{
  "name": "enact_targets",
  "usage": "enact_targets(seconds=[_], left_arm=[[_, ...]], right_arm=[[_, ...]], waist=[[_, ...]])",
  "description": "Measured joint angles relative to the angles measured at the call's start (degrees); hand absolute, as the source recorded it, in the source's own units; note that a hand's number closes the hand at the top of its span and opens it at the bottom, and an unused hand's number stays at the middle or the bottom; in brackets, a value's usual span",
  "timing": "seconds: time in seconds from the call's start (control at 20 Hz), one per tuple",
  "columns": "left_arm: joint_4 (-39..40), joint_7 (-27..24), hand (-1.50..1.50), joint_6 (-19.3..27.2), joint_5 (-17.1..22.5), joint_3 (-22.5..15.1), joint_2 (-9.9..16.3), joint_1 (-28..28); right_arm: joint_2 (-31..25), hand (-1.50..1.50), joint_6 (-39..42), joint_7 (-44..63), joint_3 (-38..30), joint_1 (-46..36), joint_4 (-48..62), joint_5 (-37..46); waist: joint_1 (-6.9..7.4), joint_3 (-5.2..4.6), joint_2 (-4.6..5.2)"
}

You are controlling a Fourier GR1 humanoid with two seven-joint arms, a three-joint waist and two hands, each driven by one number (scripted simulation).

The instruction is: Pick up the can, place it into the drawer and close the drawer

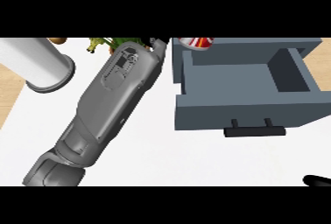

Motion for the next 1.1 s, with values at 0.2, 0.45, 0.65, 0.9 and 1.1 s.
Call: enact_targets(seconds=[0.2, 0.45, 0.65, 0.9, 1.1], left_arm=[[5.6, 0.07, 1.5, 1.12, 1.86, -0.84, -0.02, -5.19], [12.35, 0.12, 1.5, 3.2, 5.39, -3.46, -0.04, -11.61], [17.44, -0.93, 1.5, 4.23, 7.73, -5.23, -0.04, -15.23], [22.2, -1.98, 1.5, 6.03, 10.14, -7.59, -0.04, -18.77], [25.0, -2.87, -1.5, 8.9, 11.95, -9.45, -0.04, -20.49]], right_arm=[[0.6, -1.5, -0.47, -0.39, 0.83, -0.12, -0.04, 1.22], [-0.35, -1.5, -0.47, -0.23, 0.39, -1.86, 0.8, 0.83], [-0.57, -1.5, -0.42, 0.4, 0.55, -2.37, 0.45, 0.35], [-1.5, -1.5, -0.64, 1.69, 0.41, -3.82, 0.25, 0.17], [-1.37, -1.5, -0.76, 1.57, 1.59, -4.67, 1.07, 1.15]], waist=[[-0.34, 0.01, 0.15], [-1.23, 0.04, 0.35], [-1.94, 0.07, 0.54], [-2.74, 0.09, 0.76], [-3.29, 0.13, 0.96]])
